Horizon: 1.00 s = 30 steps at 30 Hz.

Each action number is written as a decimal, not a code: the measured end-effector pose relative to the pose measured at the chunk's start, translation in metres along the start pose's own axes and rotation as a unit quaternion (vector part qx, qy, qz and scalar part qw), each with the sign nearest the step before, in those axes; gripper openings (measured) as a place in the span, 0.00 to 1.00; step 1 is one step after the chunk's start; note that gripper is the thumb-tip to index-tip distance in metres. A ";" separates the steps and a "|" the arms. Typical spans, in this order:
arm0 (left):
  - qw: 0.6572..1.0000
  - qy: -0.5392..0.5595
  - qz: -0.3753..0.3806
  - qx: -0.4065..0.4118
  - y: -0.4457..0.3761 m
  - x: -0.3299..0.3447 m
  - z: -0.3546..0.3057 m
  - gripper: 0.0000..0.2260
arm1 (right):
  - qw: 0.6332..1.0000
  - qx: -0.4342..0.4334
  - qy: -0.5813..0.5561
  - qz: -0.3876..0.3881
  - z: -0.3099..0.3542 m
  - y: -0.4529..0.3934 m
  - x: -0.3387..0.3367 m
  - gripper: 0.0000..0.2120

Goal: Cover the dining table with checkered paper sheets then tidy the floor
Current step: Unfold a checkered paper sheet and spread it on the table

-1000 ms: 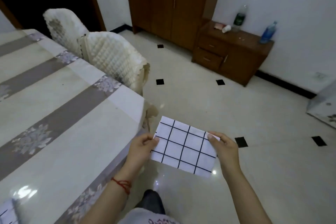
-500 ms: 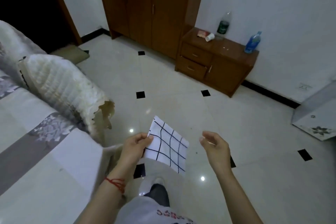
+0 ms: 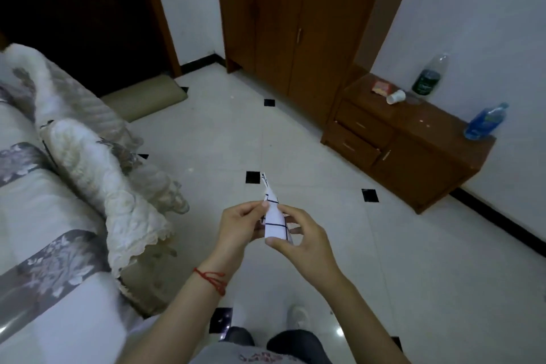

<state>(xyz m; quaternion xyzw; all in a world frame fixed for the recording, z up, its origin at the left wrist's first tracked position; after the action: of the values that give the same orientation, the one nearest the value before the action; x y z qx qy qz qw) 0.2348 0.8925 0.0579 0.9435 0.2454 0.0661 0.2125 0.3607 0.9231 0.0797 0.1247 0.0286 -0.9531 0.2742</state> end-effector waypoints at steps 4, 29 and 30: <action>0.998 0.028 -0.052 0.000 -0.030 0.016 -0.017 0.09 | 0.999 -0.019 -0.016 0.045 -0.008 -0.049 -0.019 0.25; 0.902 -0.263 -0.319 0.124 -0.052 -0.038 -0.078 0.13 | 0.971 -0.106 -0.075 0.201 0.042 -0.235 -0.065 0.16; 0.896 -0.302 -0.294 0.140 -0.056 -0.027 -0.090 0.16 | 0.966 -0.119 -0.062 0.221 0.049 -0.233 -0.059 0.16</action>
<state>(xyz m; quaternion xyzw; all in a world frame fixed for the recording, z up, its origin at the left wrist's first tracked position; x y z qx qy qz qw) 0.1666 0.9563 0.1139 0.8228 0.4428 -0.3223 0.1520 0.2746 1.1448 0.1383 0.0350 0.0959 -0.8644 0.4924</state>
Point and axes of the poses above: each hand's wrist, its own y-axis away from the middle knuckle, its own x-axis out of the palm, z = x × y, the point moved 7 cm from there along -y, towards the middle knuckle, and after that the axes turned 10 degrees about -y, right-handed, at the moved point
